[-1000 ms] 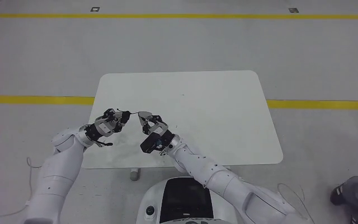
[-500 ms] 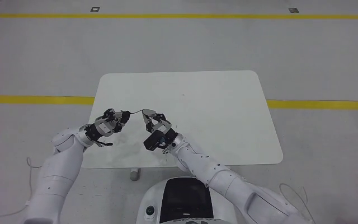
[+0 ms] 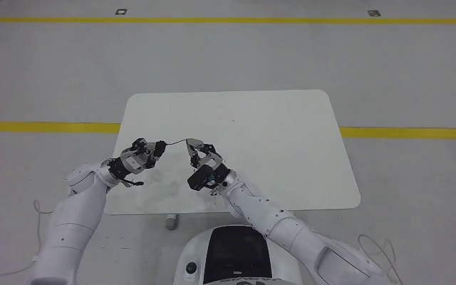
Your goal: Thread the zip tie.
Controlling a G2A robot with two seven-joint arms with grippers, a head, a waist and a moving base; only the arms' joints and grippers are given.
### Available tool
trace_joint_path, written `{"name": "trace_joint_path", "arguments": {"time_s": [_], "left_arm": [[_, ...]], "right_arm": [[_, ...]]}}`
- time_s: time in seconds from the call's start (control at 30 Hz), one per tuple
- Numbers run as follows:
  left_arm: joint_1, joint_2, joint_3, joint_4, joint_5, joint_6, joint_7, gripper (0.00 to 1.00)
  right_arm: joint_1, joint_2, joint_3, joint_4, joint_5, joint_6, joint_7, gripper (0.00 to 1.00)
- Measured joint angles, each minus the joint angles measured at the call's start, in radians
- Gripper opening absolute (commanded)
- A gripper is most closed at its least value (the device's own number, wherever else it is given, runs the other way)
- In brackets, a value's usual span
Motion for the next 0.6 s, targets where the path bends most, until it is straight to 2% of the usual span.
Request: {"name": "trace_joint_path", "arguments": {"time_s": [0.6], "left_arm": [[0.000,0.000,0.000,0.000,0.000,0.000,0.000,0.00]], "right_arm": [[-0.015,0.020,0.018,-0.029,0.000,0.000,0.002,0.00]]}}
